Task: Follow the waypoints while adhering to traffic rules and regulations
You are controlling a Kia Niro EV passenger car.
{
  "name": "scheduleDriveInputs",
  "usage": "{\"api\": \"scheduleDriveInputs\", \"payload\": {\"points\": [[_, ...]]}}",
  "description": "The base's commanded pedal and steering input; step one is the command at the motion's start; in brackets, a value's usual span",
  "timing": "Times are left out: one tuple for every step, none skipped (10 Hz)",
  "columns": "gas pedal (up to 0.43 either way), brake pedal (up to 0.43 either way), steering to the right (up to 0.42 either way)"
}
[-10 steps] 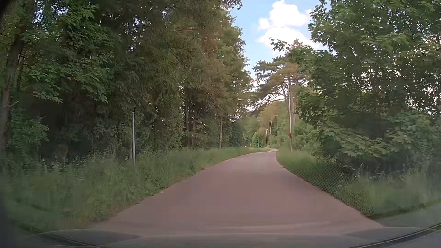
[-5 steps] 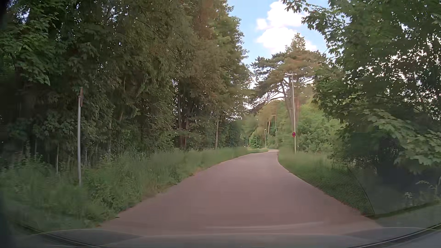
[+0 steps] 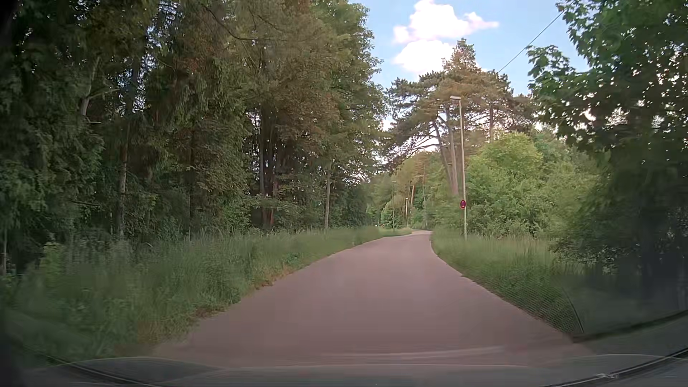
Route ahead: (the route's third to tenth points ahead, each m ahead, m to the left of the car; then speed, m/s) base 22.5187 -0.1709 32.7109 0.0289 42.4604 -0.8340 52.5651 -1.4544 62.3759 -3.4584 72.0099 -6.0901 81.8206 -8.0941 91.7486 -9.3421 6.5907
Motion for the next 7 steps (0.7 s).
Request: {"api": "scheduleDriveInputs", "payload": {"points": [[0.047, 0.018, 0.023], [0.047, 0.018, 0.019], [0.047, 0.018, 0.018], [0.047, 0.018, 0.018], [0.047, 0.018, 0.017], [0.047, 0.018, 0.016], [0.047, 0.018, 0.015]]}}
